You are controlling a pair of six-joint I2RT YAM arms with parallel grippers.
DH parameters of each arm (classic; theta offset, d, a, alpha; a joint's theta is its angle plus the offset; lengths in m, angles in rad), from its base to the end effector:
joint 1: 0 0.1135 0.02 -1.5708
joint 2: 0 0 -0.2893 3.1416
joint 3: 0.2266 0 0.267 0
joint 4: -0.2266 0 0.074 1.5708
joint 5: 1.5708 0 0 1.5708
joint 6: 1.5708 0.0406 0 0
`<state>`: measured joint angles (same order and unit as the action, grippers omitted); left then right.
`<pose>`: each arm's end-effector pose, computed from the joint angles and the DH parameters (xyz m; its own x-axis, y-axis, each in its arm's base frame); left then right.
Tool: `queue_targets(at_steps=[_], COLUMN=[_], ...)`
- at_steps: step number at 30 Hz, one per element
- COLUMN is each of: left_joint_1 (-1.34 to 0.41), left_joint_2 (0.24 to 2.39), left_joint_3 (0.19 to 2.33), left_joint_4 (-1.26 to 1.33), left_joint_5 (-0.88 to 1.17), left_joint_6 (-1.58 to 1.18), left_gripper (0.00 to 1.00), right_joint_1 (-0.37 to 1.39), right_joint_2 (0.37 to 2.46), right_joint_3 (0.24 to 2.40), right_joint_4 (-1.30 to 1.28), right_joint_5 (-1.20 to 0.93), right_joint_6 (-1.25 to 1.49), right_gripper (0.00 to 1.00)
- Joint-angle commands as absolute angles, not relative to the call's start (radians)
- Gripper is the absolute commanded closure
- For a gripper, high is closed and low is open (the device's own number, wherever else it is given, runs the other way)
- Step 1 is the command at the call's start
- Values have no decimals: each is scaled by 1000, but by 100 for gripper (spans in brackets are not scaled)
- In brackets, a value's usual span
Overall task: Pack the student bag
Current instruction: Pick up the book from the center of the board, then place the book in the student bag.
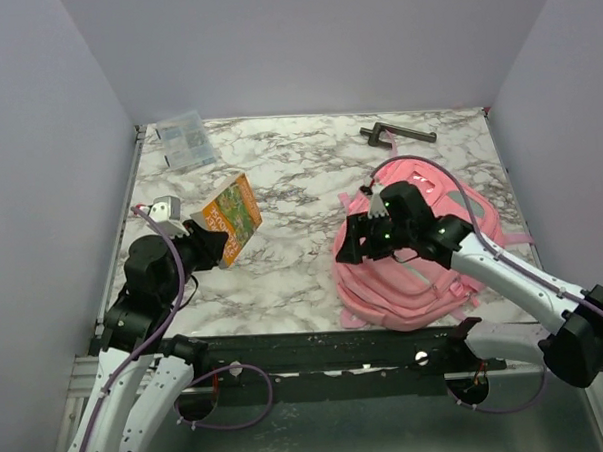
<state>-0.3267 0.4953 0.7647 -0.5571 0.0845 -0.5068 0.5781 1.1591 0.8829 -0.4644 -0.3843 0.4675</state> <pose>0.1031 -0.0386 0.3456 -0.4274 -0.3658 -0.8267 0.2162 0.8466 -0.4864 0.2038 0.1512 0.2901 -0.8372 -0.0474 -0.5449 -0.4044 0.7243 0.5584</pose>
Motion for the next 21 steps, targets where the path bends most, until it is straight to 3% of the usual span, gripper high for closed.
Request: queue_targets(at_steps=[1,6,21], left_joint_1=[-327,-327,-327], left_joint_2=[490,509,573], left_joint_3=[784,769,777], left_joint_4=[-525,-524,-491], left_joint_5=[-71,-9,105], left_joint_6=[-486,-516,-586], left_gripper=[100,100,100], right_joint_1=[819,946,1024], right_joint_2=[1213,1323,1392], right_joint_3=[974,1070,1047], right_joint_4=[-651,-816,-903], right_joint_5=[58,222,222], right_joint_6=[443,444,473], right_gripper=[30,48,46])
